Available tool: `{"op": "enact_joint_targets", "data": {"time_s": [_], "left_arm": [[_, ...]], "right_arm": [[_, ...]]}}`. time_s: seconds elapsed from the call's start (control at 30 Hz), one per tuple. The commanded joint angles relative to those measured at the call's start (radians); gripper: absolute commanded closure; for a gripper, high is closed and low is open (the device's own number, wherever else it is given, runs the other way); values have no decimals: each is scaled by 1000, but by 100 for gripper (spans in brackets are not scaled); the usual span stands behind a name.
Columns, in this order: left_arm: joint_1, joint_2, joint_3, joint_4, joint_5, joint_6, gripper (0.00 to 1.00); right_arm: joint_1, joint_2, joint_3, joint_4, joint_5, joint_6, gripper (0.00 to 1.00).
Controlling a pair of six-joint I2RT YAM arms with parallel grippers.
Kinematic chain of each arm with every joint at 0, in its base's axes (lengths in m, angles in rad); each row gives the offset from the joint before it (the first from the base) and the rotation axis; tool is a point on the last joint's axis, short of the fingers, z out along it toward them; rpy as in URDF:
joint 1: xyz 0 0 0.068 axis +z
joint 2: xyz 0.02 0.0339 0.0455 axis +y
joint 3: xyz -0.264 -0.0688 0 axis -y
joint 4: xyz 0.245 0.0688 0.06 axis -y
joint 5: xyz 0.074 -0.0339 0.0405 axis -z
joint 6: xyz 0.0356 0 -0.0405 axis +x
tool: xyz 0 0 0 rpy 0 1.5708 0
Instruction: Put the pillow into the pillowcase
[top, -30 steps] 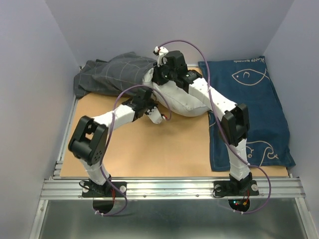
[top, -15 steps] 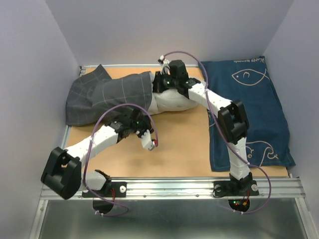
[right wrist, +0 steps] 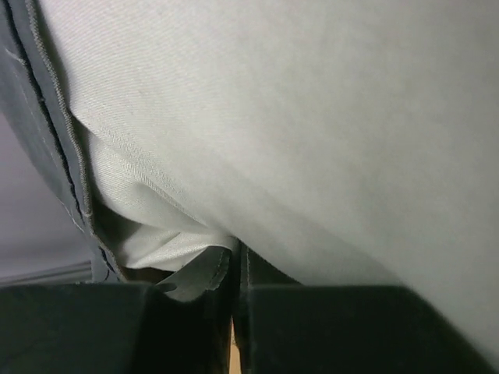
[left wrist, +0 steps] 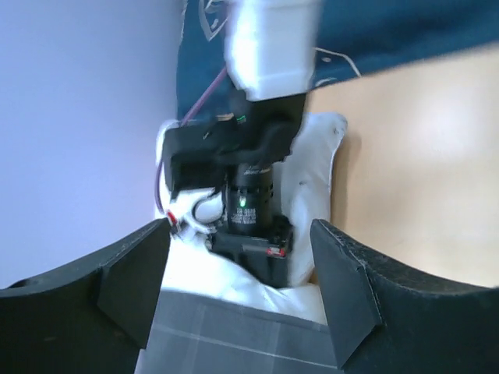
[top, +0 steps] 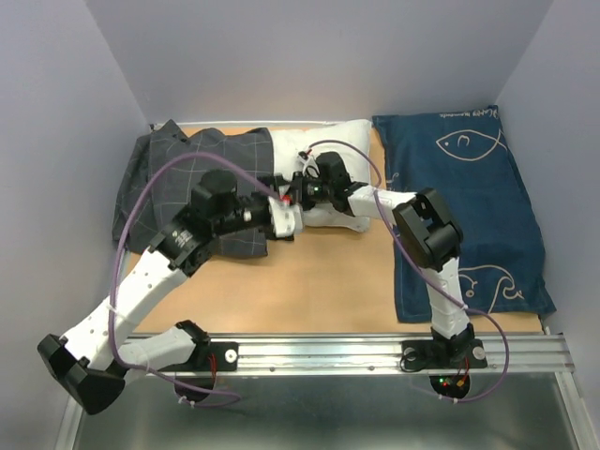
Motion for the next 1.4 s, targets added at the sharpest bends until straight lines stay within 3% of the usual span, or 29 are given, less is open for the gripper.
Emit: {"op": "enact_joint_targets", "data": {"time_s": [0.0,0.07,0.1,0.2,0.4,0.5,0.73,0.87,0.97,1.17,1.2,1.27,1.37], "left_arm": [[100,192,252,-116,-278,-698,21],[149,257,317,-198,-376,-911,26],[171,288,372,-232,-411,-949,26],[214,339,369,-229,-534,-1068,28],[194,432,374,-151,-692,-1135,33],[183,561,436,-151,-789,-1145,34],[156,705,538,-103,-889,-1130,34],[154,783,581,-112,-949,-1124,36],[163,811,595,-102,-978,-1119,51],[168,822,615,-60,-921,-1073,76],[168,829,624,-65,-914,-1067,88],[168,846,653,-65,-877,-1059,100],[165,837,671,-22,-679,-1076,100]], "right_arm": [[-2,-106,-73,18,12,46,88],[-5,-174,-81,-32,29,-6,76],[-14,-218,-33,-92,29,-67,67],[-45,-312,-5,-235,52,-164,53],[-124,-450,42,-404,163,-368,24],[-199,-408,71,-436,238,-399,15],[-290,-228,188,-449,316,-402,4],[-299,-161,222,-462,312,-385,1],[-301,-139,219,-479,266,-376,3],[-301,-142,157,-479,83,-358,23],[-299,-142,151,-479,34,-353,29],[-299,-150,133,-478,-6,-344,36],[-299,-157,120,-476,-49,-338,48]]}}
